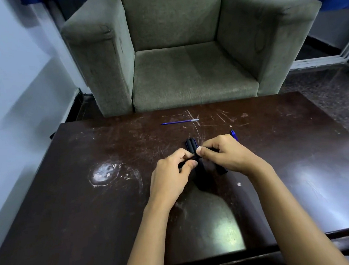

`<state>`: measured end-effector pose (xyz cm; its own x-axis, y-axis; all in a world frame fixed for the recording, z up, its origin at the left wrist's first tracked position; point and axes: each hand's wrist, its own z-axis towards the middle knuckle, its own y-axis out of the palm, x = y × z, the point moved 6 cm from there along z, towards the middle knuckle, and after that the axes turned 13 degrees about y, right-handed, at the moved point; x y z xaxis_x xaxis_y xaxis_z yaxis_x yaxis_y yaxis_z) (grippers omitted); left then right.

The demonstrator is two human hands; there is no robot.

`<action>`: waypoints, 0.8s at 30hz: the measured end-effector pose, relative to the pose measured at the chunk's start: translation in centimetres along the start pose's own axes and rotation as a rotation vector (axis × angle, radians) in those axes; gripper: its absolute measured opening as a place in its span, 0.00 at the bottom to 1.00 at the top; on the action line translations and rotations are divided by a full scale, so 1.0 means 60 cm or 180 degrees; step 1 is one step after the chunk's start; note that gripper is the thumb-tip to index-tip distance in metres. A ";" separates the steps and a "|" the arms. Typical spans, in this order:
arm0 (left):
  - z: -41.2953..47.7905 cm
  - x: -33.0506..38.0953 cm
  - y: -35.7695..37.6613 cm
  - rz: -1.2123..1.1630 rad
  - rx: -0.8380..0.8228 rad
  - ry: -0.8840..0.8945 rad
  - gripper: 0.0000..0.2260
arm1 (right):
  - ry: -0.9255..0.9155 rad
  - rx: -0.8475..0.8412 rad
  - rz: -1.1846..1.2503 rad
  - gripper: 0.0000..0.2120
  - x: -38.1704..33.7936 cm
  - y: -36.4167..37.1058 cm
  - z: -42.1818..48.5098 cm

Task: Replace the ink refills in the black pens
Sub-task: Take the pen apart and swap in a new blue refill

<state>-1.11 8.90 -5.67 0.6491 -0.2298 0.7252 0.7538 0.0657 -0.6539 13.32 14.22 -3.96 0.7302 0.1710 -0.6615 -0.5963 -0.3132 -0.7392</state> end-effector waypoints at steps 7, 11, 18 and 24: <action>-0.005 0.016 -0.015 0.0339 0.0297 0.0174 0.06 | 0.0435 -0.0010 0.0462 0.16 0.006 -0.011 -0.001; -0.005 -0.004 -0.017 -0.0382 0.0615 -0.0137 0.03 | 0.1106 0.0833 0.0033 0.15 0.037 -0.039 0.000; -0.004 -0.006 -0.011 -0.0590 0.0521 -0.0222 0.02 | 0.1882 0.0445 -0.0762 0.08 0.068 -0.002 0.005; -0.002 -0.008 -0.006 -0.1032 0.0515 -0.0314 0.06 | 0.1251 0.1532 0.3014 0.05 0.064 -0.033 0.004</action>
<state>-1.70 8.89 -5.78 0.3748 -0.1697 0.9114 0.9231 0.1594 -0.3499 17.23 15.72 -5.05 -0.0796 -0.2758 -0.9579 -0.9692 0.2461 0.0097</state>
